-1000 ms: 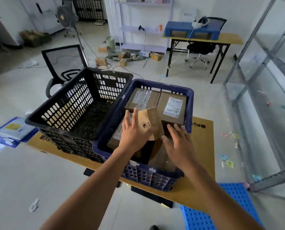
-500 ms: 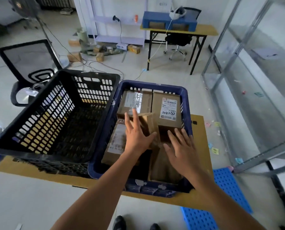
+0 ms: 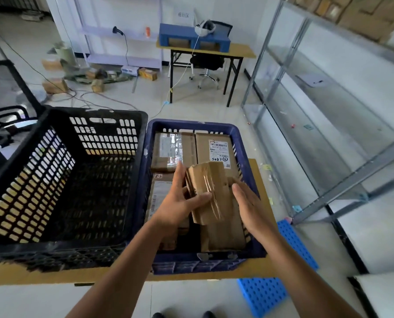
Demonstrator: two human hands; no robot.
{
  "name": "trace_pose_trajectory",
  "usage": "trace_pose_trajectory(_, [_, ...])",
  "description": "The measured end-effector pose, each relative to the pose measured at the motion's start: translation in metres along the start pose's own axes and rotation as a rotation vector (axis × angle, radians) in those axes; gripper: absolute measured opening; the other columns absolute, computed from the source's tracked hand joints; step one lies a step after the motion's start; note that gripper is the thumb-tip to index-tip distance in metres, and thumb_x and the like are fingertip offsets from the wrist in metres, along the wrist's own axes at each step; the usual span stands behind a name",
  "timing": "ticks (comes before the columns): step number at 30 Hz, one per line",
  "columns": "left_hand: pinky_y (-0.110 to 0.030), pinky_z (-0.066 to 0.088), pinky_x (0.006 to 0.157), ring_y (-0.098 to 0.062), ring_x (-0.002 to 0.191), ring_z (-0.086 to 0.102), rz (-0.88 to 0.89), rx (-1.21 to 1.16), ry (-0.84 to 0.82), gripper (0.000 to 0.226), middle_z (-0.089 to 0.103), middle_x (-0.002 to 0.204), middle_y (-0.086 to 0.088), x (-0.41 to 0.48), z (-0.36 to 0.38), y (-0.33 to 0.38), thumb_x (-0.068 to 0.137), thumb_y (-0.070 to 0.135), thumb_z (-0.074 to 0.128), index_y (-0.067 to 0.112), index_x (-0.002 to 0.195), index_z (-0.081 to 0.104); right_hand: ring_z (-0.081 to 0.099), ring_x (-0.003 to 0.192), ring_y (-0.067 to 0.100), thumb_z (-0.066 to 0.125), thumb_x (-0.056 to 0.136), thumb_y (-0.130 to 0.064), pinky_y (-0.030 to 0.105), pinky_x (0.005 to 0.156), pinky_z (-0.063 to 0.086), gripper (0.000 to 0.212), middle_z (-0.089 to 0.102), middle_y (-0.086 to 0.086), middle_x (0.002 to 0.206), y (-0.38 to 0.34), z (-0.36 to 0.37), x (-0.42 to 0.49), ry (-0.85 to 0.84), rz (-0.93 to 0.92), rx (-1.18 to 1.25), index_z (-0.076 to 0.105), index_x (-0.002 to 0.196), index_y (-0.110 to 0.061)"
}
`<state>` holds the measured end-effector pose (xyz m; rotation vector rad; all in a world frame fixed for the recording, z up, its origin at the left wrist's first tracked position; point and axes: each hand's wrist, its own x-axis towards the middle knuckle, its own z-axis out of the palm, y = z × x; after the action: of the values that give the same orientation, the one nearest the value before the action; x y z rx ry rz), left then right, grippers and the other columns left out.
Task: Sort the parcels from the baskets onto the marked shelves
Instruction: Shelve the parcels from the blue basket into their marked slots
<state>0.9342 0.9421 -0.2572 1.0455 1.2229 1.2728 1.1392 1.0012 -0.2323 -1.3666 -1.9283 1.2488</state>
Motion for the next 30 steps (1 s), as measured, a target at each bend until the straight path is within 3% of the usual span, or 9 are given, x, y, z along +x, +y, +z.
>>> trace_pose_trajectory(2, [-0.034, 0.057, 0.095, -0.016, 0.126, 0.062, -0.02, -0.096, -0.103, 0.085, 0.063, 0.137, 0.014, -0.003, -0.002, 0.001, 0.086, 0.031, 0.082, 0.047, 0.153, 0.031, 0.052, 0.135, -0.001, 0.033, 0.112, -0.04, 0.028, 0.115, 0.04, 0.033, 0.062, -0.028, 0.135, -0.004, 0.002, -0.008, -0.11, 0.033, 0.168, 0.057, 0.136, -0.043])
trace_pose_trajectory(5, [-0.051, 0.048, 0.108, -0.033, 0.137, 0.052, -0.04, -0.204, -0.18, 0.085, 0.052, 0.15, -0.007, -0.009, -0.002, -0.003, 0.091, 0.031, 0.076, 0.036, 0.159, 0.026, 0.058, 0.128, -0.004, 0.044, 0.106, -0.049, 0.021, 0.105, 0.051, 0.04, 0.066, -0.021, 0.136, -0.004, 0.004, -0.019, -0.131, 0.075, 0.364, 0.053, 0.143, -0.037])
trace_pose_trajectory(7, [-0.048, 0.048, 0.109, -0.031, 0.139, 0.049, -0.035, -0.219, -0.205, 0.077, 0.05, 0.152, -0.006, -0.011, 0.0, -0.009, 0.097, 0.031, 0.07, 0.037, 0.16, 0.025, 0.061, 0.129, 0.005, 0.052, 0.104, -0.048, 0.027, 0.098, 0.057, 0.047, 0.064, -0.014, 0.139, -0.003, 0.006, -0.022, -0.084, 0.066, 0.422, 0.049, 0.149, -0.037])
trace_pose_trajectory(10, [-0.03, 0.054, 0.099, -0.013, 0.132, 0.056, -0.056, -0.242, -0.156, 0.063, 0.058, 0.142, 0.014, -0.012, 0.008, -0.013, 0.098, 0.038, 0.063, 0.055, 0.151, 0.033, 0.064, 0.127, 0.012, 0.063, 0.099, -0.045, 0.027, 0.09, 0.059, 0.054, 0.064, -0.007, 0.14, 0.001, 0.01, -0.027, 0.003, 0.036, 0.439, 0.046, 0.15, -0.041])
trace_pose_trajectory(14, [-0.038, 0.057, 0.094, -0.016, 0.124, 0.06, -0.133, -0.303, -0.041, 0.052, 0.065, 0.129, 0.013, -0.015, 0.02, -0.016, 0.094, 0.044, 0.057, 0.051, 0.142, 0.042, 0.065, 0.123, 0.006, 0.08, 0.082, -0.059, 0.027, 0.09, 0.06, 0.058, 0.066, -0.022, 0.13, 0.005, 0.008, -0.042, 0.073, 0.012, 0.436, 0.053, 0.133, -0.064])
trace_pose_trajectory(17, [-0.045, 0.052, 0.104, -0.016, 0.127, 0.06, -0.174, -0.273, -0.131, 0.069, 0.06, 0.139, 0.007, -0.024, 0.032, -0.007, 0.087, 0.059, 0.067, 0.048, 0.147, 0.035, 0.064, 0.122, 0.002, 0.082, 0.082, -0.051, 0.026, 0.089, 0.06, 0.059, 0.065, -0.027, 0.125, 0.006, 0.003, -0.061, 0.132, -0.011, 0.353, 0.052, 0.13, -0.067])
trace_pose_trajectory(20, [-0.036, 0.059, 0.09, -0.015, 0.118, 0.067, -0.131, -0.197, -0.183, 0.086, 0.058, 0.138, 0.002, -0.029, 0.052, 0.005, 0.077, 0.05, 0.082, 0.054, 0.144, 0.028, 0.063, 0.121, 0.001, 0.077, 0.089, -0.047, 0.023, 0.085, 0.06, 0.057, 0.063, -0.025, 0.127, 0.01, -0.007, -0.083, 0.164, -0.041, 0.302, 0.047, 0.135, -0.061])
trace_pose_trajectory(24, [-0.051, 0.059, 0.089, -0.033, 0.12, 0.066, -0.165, -0.242, -0.323, 0.073, 0.063, 0.137, -0.01, -0.038, 0.088, 0.015, 0.088, 0.04, 0.076, 0.047, 0.15, 0.038, 0.072, 0.112, 0.015, 0.071, 0.091, -0.048, 0.038, 0.082, 0.065, 0.051, 0.068, -0.016, 0.122, 0.022, -0.031, -0.12, 0.232, -0.039, 0.35, 0.048, 0.136, -0.051])
trace_pose_trajectory(30, [-0.042, 0.06, 0.085, -0.031, 0.118, 0.068, -0.185, -0.207, -0.601, 0.048, 0.069, 0.131, -0.007, -0.075, 0.189, 0.022, 0.096, 0.034, 0.062, 0.053, 0.14, 0.052, 0.071, 0.114, 0.02, 0.075, 0.087, -0.047, 0.036, 0.081, 0.063, 0.059, 0.069, 0.0, 0.126, 0.066, -0.076, -0.216, 0.468, 0.035, 0.544, 0.05, 0.141, -0.048])
